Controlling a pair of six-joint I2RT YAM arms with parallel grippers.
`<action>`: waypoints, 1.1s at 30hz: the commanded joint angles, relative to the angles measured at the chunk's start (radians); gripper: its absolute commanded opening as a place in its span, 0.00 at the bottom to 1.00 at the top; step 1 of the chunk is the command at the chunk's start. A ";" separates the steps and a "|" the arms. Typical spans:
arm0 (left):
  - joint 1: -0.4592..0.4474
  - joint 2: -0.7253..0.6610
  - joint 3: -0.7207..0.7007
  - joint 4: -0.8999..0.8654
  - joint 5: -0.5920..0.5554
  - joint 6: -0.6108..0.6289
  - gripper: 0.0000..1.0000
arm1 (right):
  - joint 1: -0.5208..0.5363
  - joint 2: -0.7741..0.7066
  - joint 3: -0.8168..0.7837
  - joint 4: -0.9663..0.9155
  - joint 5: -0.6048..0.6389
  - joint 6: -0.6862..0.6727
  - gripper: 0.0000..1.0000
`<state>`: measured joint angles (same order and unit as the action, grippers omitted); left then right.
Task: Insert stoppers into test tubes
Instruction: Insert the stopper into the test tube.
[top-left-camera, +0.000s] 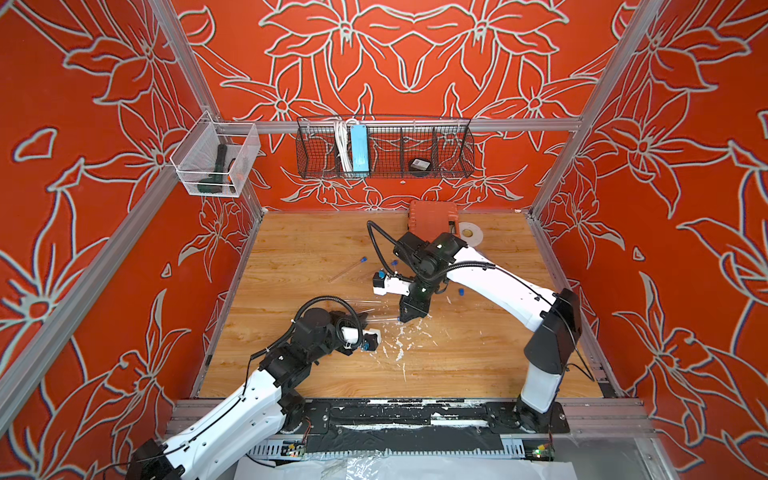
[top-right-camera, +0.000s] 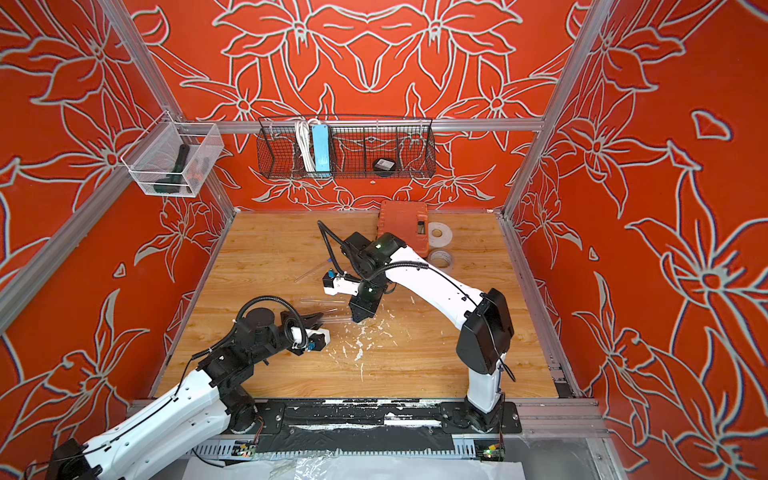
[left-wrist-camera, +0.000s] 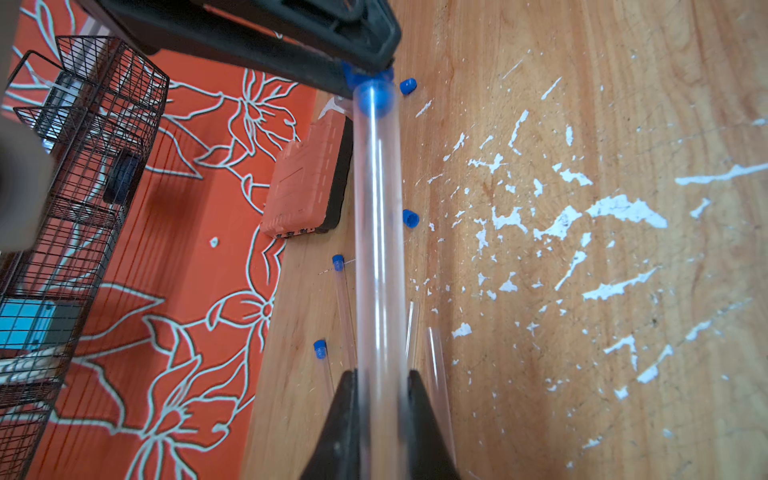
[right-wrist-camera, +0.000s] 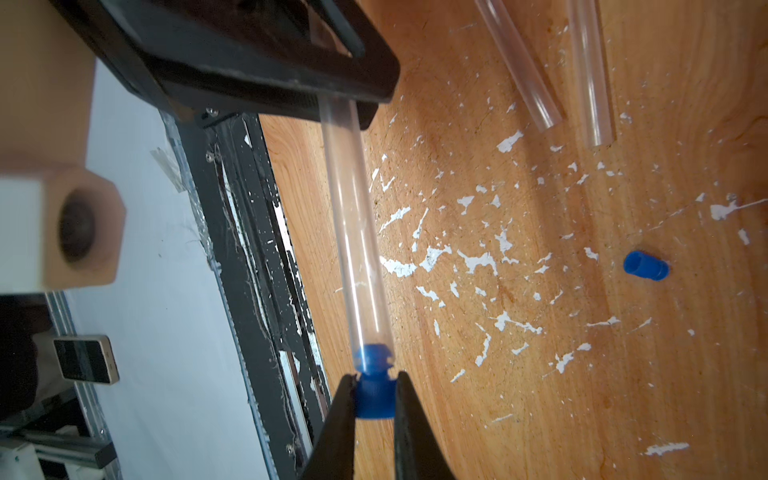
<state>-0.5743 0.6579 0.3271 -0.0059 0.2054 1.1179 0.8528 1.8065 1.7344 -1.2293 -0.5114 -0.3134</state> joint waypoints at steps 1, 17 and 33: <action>-0.081 -0.028 0.027 0.233 0.337 -0.055 0.00 | 0.011 -0.030 -0.030 0.501 -0.194 0.046 0.00; -0.081 -0.029 0.057 0.256 0.344 -0.100 0.00 | -0.014 -0.096 -0.117 0.544 -0.229 0.086 0.07; -0.059 0.017 0.070 -0.058 0.051 -0.449 0.00 | -0.326 -0.503 -0.501 0.719 -0.192 0.481 0.63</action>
<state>-0.6468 0.6537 0.3485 -0.0227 0.1570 0.8433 0.5274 1.3254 1.3060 -0.5953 -0.7727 0.0257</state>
